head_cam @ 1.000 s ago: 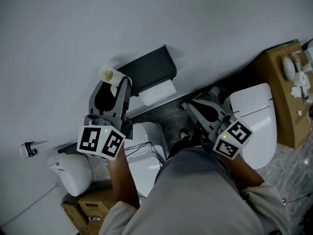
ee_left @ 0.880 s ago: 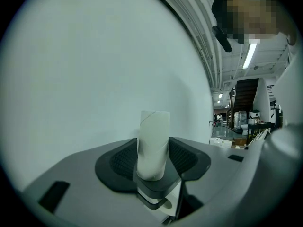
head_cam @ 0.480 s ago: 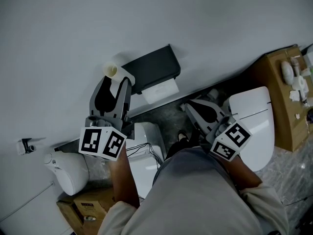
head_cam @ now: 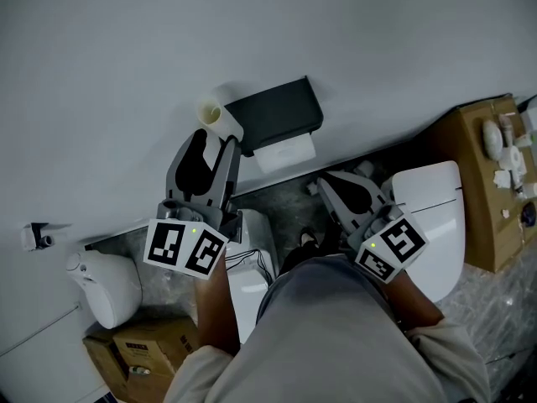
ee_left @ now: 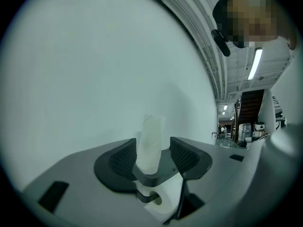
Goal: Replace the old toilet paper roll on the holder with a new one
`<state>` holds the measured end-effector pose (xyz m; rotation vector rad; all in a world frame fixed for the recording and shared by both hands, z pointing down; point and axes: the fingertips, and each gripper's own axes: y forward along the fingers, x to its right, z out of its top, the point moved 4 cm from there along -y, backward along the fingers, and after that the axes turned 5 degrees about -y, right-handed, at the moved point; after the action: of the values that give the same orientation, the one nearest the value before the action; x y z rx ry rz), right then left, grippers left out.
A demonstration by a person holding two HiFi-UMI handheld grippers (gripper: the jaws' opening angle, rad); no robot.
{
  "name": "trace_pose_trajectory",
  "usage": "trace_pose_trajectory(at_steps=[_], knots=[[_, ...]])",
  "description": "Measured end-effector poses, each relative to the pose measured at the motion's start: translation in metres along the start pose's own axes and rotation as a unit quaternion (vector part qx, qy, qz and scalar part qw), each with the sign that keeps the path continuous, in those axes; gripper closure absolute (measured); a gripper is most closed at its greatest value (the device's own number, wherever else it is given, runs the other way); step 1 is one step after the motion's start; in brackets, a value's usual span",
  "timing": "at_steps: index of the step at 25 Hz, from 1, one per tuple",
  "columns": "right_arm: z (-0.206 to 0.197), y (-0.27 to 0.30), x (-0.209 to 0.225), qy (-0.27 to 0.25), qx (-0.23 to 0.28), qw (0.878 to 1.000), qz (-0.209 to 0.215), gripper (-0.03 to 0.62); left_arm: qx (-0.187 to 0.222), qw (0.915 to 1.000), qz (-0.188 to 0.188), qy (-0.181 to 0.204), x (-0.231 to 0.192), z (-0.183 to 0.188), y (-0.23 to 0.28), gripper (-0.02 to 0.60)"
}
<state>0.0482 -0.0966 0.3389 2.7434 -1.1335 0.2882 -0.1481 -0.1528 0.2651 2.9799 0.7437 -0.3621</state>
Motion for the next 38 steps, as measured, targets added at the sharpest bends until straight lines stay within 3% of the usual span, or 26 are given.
trace_pose_trajectory(at_steps=[5, 12, 14, 32, 38], knots=[[0.007, 0.001, -0.007, -0.034, -0.004, 0.999, -0.005, 0.579, 0.007, 0.9999, -0.002, -0.014, 0.006, -0.005, -0.013, 0.364], [0.016, 0.002, -0.016, -0.069, -0.002, 0.997, -0.022, 0.579, 0.017, 0.999, 0.025, -0.033, 0.01, -0.015, -0.033, 0.552], [0.019, 0.001, -0.018, -0.076, 0.0, 0.997, -0.026, 0.579, 0.019, 0.9986, 0.025, -0.042, 0.012, -0.018, -0.038, 0.575], [0.036, -0.018, -0.033, -0.122, -0.006, 0.992, -0.045, 0.579, -0.01, 0.9941, -0.005, -0.108, 0.06, -0.065, -0.071, 0.577], [0.033, -0.023, -0.037, -0.124, -0.011, 0.991, -0.052, 0.579, -0.01, 0.9949, -0.004, -0.1, 0.065, -0.068, -0.074, 0.577]])
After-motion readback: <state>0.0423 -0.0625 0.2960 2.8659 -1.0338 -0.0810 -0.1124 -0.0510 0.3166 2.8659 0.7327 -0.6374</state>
